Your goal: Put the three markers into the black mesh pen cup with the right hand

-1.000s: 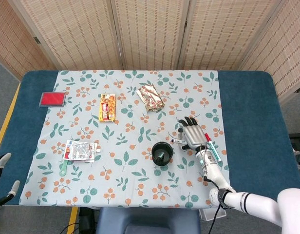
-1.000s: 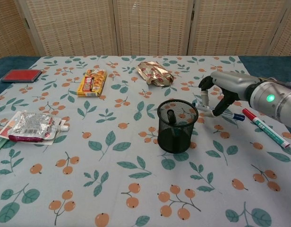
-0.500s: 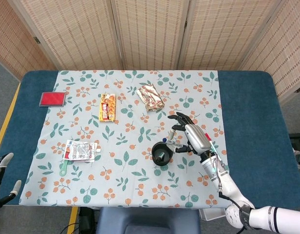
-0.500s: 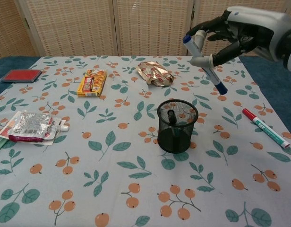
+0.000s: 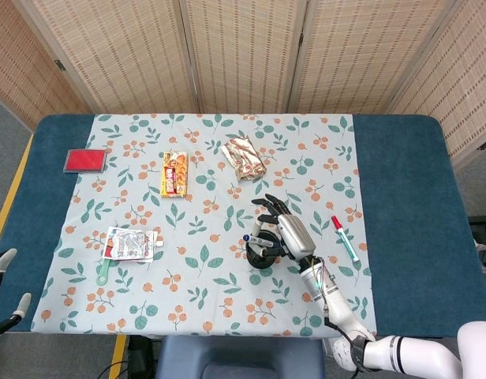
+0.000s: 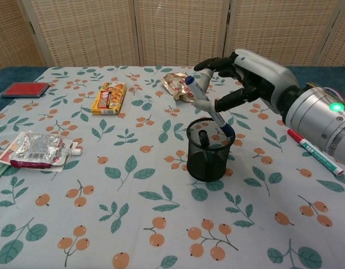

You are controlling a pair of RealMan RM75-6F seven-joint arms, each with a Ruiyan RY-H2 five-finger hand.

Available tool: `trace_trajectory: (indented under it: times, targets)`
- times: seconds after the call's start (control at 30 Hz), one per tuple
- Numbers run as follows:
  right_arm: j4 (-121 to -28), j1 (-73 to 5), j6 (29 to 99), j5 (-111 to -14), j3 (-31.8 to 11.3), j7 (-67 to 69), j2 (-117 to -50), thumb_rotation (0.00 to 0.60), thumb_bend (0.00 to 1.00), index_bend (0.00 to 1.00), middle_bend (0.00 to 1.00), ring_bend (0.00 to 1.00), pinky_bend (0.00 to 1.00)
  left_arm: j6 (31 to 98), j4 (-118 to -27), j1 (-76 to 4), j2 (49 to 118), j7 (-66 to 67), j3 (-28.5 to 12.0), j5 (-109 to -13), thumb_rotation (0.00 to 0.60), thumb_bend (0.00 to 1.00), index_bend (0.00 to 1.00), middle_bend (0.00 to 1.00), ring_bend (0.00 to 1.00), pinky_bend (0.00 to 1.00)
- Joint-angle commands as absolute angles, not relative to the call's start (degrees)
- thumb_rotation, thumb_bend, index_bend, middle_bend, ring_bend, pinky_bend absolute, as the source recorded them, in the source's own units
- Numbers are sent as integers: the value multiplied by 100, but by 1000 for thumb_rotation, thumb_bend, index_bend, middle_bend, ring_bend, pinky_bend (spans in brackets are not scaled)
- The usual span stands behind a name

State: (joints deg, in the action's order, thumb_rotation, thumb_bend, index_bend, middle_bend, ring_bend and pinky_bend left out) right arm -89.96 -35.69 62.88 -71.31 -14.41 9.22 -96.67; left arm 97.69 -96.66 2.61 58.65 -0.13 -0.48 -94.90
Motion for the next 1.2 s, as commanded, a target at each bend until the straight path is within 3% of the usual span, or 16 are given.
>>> trace_trajectory:
  times: [0.03, 0.3, 0.37, 0.4, 0.5, 0.63, 0.93, 1.2]
  targets:
    - [-8641, -3636, 6179, -7183, -1390, 1078, -9869, 600, 276, 715, 141, 0, 0, 9782, -9664, 269, 5854, -37, -57, -9473, 600, 402, 21, 163, 55, 264]
    - [-8211, -3648, 6052, -7244, -1355, 1239, -9917, 600, 270, 699, 132, 0, 0, 9786, -9657, 269, 5846, -57, -65, -9474, 600, 402, 21, 164, 55, 264]
    - [-8265, -3623, 6019, -7330, -1280, 1198, -9765, 600, 260, 580, 90, 0, 0, 9780, -9651, 268, 5850, -51, -73, -9455, 600, 403, 21, 164, 55, 264]
    - [-8303, -3613, 6006, -7375, -1239, 1136, -9671, 600, 251, 453, 51, 0, 0, 9771, -9650, 266, 5851, -53, -74, -9449, 600, 402, 21, 163, 55, 264]
    - [-8540, -3568, 6010, -7456, -1170, 861, -9302, 600, 225, 214, 2, 0, 0, 9734, -9646, 248, 5864, -23, -79, -9435, 600, 402, 21, 164, 55, 264]
    - [-8931, -3536, 5883, -7417, -1114, 520, -8756, 600, 207, 72, 0, 0, 0, 9671, -9660, 223, 5902, 65, -74, -9430, 600, 402, 21, 163, 55, 264]
    - [-9540, -3467, 5765, -7682, -970, 291, -7709, 600, 202, 40, 0, 0, 0, 9613, -9683, 203, 5945, 177, -84, -9384, 600, 403, 21, 164, 55, 264]
    - [-9367, -3253, 5983, -8709, -408, 109, -6894, 600, 202, 65, 0, 0, 0, 9544, -9675, 183, 5985, 264, -117, -9273, 600, 402, 21, 164, 55, 264]
